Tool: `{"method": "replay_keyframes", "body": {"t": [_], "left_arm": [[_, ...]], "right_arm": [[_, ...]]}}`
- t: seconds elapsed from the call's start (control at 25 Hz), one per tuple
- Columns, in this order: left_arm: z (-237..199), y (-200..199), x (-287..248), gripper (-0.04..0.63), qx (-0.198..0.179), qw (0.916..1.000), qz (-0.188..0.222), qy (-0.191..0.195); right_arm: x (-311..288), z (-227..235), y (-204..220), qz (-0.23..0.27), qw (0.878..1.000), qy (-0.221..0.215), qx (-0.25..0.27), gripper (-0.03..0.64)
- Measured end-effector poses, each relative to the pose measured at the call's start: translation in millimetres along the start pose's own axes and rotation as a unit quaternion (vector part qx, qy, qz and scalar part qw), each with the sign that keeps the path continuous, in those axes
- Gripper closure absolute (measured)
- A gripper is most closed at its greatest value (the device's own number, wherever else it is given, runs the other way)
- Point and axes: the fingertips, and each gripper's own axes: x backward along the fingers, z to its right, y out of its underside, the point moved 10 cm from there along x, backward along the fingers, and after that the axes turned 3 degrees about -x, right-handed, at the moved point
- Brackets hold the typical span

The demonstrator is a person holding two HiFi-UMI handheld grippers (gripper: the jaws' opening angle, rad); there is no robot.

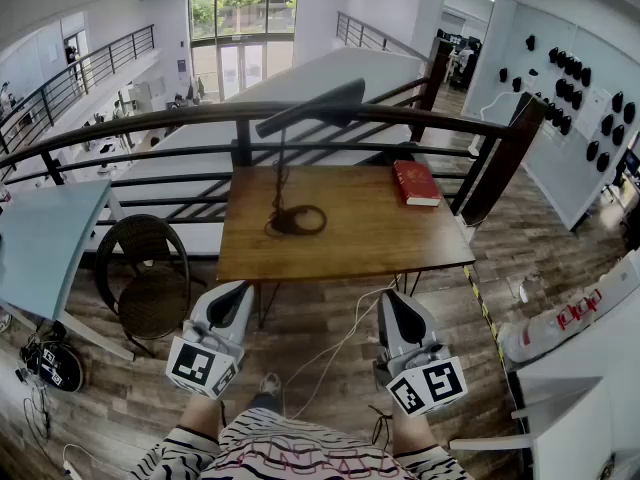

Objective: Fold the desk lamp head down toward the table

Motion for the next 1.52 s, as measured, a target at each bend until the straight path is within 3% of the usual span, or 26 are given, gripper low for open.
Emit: {"method": "replay_keyframes", "body": {"t": [0.24,0.28,0.36,0.48,0.68,0.84,1.16,1.4,1.52], "left_arm": [[-17,12,-23,0.592,0.004,0.9997,0.012,0.02],[-21,16,-29,0.583,0.007,0.9996,0.013,0.026],[-31,25,-43,0.458,0.013,0.9992,0.011,0.036],[-54,42,-64,0.437,0.021,0.9986,0.003,0.049],[-107,69,-103,0.341,0.031,0.9976,-0.013,0.06],[-192,106,-156,0.316,0.042,0.996,-0.018,0.077],[-435,176,-318,0.308,0.057,0.9923,-0.026,0.107],[-500,212,-334,0.307,0.065,0.989,-0.028,0.13],[-507,227,-368,0.305,0.073,0.9882,-0.031,0.131]], "right_arm": [[-25,9,11,0.007,1.0,0.001,-0.018,0.614],[-31,12,13,0.003,1.0,0.005,-0.019,0.572],[-47,18,18,-0.003,1.0,0.013,-0.022,0.457],[-77,24,27,-0.005,0.999,0.023,-0.023,0.446],[-139,36,41,-0.008,0.999,0.038,-0.021,0.391],[-236,49,58,-0.004,0.998,0.055,-0.011,0.371],[-517,101,82,0.009,0.995,0.094,0.017,0.364],[-582,91,90,0.01,0.992,0.113,0.052,0.364],[-604,122,87,0.005,0.991,0.114,0.07,0.364]]}}
